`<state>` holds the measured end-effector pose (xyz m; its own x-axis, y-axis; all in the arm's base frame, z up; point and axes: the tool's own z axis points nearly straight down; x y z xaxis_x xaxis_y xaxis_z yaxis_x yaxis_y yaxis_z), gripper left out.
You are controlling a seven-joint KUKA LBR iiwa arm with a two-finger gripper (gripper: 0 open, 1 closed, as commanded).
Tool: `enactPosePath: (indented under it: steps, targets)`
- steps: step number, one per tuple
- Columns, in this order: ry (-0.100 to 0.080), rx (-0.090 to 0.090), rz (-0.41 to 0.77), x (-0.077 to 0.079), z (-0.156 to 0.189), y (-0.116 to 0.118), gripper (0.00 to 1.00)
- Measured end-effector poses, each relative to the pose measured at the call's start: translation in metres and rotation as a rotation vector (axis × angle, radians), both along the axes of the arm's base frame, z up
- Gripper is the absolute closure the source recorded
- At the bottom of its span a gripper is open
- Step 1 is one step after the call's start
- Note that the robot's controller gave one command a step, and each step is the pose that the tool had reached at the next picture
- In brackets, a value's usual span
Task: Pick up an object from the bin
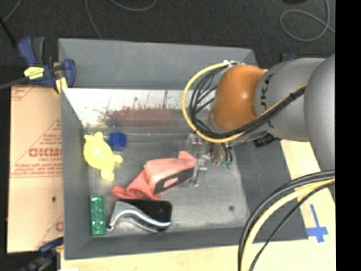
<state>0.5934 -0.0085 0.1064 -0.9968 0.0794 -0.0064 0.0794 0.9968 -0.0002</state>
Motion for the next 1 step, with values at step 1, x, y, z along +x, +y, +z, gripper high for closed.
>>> enactPosePath:
  steps: [1]
  targets:
    - [0.009, -0.001, 0.060, 0.0010, -0.0083, 0.0276, 0.00]
